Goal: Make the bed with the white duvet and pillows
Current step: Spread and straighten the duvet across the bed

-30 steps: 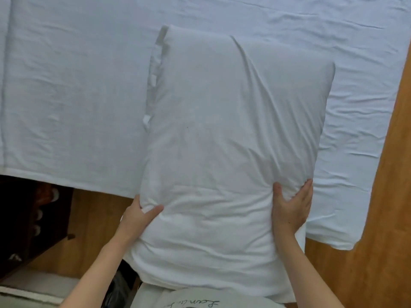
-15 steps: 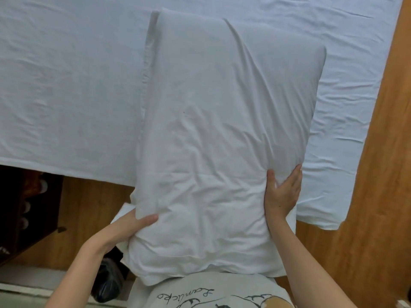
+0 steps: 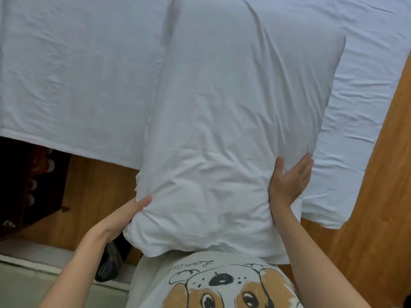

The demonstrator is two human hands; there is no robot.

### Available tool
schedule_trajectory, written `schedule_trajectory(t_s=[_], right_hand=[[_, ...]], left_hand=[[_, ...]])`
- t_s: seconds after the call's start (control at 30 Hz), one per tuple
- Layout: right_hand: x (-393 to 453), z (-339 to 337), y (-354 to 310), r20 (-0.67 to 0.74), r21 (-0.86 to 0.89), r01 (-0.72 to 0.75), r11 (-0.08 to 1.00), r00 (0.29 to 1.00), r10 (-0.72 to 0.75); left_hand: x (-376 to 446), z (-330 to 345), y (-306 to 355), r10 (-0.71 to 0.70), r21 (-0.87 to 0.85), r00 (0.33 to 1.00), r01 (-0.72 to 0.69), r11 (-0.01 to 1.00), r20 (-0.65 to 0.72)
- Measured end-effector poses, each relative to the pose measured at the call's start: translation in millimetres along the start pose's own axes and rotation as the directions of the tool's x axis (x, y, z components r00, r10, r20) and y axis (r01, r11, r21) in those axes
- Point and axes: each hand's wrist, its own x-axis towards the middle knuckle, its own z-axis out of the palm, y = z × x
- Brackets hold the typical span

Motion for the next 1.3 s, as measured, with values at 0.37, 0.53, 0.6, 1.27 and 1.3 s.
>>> schedule_trajectory(t_s=[0.37,0.53,0.6,1.27,1.3], right_hand=[[-151,28,-83,0.287,0.193,0.899,0.394,0.332,-0.898],[-212,55,-95,0.284,0.148,0.935,0.321,0.271,-0.92],[-220,62,-91,0.286,0.113,0.952,0.285,0.244,-0.927],[-197,80,-113,0.282,0.206,0.926,0.315,0.252,-0.926],[-180,71,-109,0.163,0.166,0.896,0.413,0.388,-0.907]], left_hand=[[12,-21,-39,0.144,-0.158,0.987,-0.153,0.976,-0.066],[16,-26,-68,0.193,-0.263,0.981,-0.179,0.948,0.026],[14,-24,-85,0.199,-0.312,0.98,-0.18,0.933,0.028],[50,-35,-1,0.724,0.77,0.53,-0.191,0.609,-0.441],[58,-19,10,0.789,0.828,0.49,-0.21,0.52,-0.371]])
